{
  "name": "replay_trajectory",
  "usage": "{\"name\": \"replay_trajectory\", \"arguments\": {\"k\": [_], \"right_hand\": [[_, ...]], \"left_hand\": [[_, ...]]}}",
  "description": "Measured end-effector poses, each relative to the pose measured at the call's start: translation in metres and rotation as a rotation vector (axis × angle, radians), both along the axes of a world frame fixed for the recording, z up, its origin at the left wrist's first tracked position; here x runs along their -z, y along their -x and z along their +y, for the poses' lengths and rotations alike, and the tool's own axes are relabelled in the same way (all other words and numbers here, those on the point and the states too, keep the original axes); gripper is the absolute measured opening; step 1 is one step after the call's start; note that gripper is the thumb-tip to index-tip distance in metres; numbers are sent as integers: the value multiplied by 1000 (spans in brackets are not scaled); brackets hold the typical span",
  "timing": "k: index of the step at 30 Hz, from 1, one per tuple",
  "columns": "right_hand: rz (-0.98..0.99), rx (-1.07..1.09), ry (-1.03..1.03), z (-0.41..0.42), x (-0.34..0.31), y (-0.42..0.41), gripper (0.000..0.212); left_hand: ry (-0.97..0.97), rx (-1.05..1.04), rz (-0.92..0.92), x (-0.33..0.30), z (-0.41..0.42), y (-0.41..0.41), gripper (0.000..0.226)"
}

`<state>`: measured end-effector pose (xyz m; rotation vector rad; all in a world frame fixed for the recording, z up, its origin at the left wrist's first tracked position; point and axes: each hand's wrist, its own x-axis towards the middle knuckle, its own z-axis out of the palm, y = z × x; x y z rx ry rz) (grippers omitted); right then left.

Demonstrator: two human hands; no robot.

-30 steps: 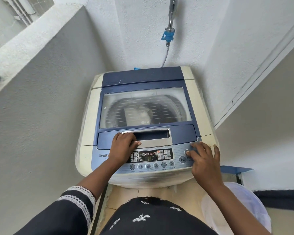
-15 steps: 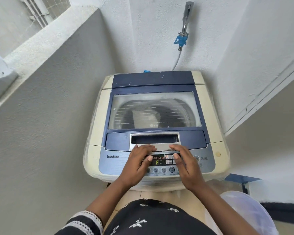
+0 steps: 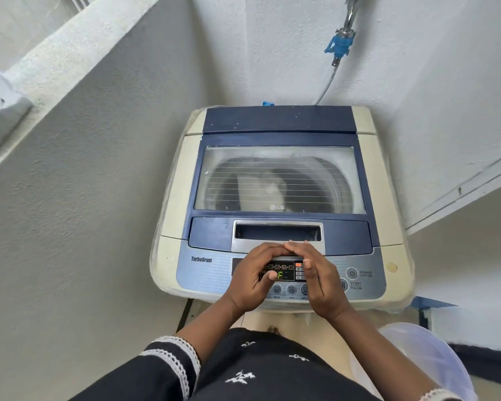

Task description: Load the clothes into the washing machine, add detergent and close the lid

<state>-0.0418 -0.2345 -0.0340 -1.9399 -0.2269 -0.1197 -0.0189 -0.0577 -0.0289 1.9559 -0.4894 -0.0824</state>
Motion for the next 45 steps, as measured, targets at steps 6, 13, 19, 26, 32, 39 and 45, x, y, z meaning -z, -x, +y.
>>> {"name": "replay_trajectory", "arguments": {"k": [6, 13, 19, 26, 32, 39, 45], "right_hand": [[-7, 22, 31, -1, 6, 0, 50], [-17, 22, 47, 0, 5, 0, 44], [-20, 20, 45, -1, 6, -1, 44], [-53, 5, 62, -2, 8, -1, 43], [-76, -8, 99, -2, 8, -1, 43], [-53, 9, 109, -1, 6, 0, 43], [2, 31, 15, -1, -12, -5, 41]], "left_hand": [[-25, 11, -10, 4, 1, -1, 91], [8, -37, 12, 0, 1, 2, 66], [62, -89, 84, -1, 1, 3, 51], [42, -96, 66, 0, 0, 4, 50], [28, -107, 42, 1, -1, 5, 49], [-38, -82, -19, 0, -3, 6, 43], [-176, 50, -64, -5, -2, 5, 37]]}}
